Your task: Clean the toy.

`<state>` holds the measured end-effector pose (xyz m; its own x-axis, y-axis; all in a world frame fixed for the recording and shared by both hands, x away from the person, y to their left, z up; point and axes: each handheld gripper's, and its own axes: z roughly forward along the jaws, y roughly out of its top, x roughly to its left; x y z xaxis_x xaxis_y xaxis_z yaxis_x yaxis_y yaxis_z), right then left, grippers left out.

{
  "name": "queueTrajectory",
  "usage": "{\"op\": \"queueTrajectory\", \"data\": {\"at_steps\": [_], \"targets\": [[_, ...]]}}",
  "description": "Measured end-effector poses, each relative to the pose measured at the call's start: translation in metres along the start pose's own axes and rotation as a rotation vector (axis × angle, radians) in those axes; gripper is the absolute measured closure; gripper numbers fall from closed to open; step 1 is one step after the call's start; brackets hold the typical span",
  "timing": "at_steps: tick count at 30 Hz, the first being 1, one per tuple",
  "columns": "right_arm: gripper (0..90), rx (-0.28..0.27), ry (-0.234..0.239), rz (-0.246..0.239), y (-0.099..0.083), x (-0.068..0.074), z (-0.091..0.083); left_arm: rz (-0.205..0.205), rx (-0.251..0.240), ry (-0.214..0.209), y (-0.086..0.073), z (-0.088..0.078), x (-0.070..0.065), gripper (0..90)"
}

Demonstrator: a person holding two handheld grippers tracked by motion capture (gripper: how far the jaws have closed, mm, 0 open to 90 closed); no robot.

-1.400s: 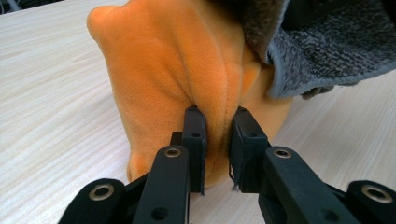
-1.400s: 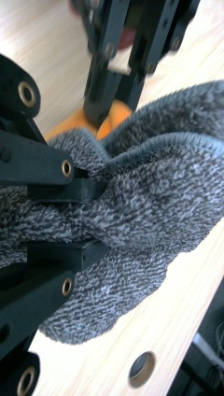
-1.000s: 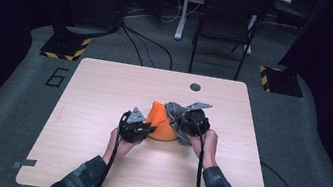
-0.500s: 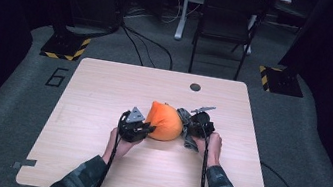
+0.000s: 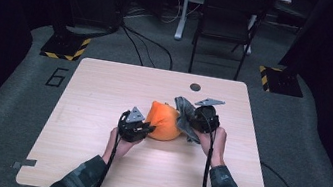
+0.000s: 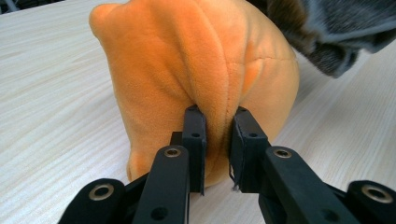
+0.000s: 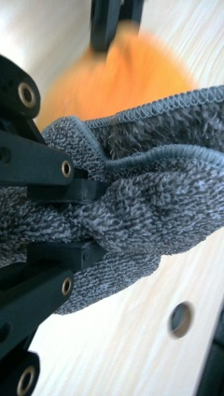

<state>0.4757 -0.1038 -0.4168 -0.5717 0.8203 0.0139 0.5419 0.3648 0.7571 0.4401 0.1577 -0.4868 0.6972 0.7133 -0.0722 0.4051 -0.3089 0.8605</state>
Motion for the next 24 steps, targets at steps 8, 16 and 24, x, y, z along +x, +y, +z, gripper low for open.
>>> {"op": "queueTrajectory", "data": {"at_steps": [8, 16, 24], "targets": [[75.2, 0.033, 0.066, -0.061, 0.001, 0.027, 0.013, 0.003, -0.002, 0.002, -0.001, 0.000, 0.000, 76.6], [75.5, 0.032, 0.041, -0.052, -0.005, 0.029, 0.023, 0.067, 0.019, 0.052, 0.002, -0.001, -0.004, 58.6], [75.5, 0.025, 0.053, -0.053, -0.006, 0.024, 0.024, 0.142, 0.041, 0.120, 0.002, 0.000, -0.013, 45.6]]}}
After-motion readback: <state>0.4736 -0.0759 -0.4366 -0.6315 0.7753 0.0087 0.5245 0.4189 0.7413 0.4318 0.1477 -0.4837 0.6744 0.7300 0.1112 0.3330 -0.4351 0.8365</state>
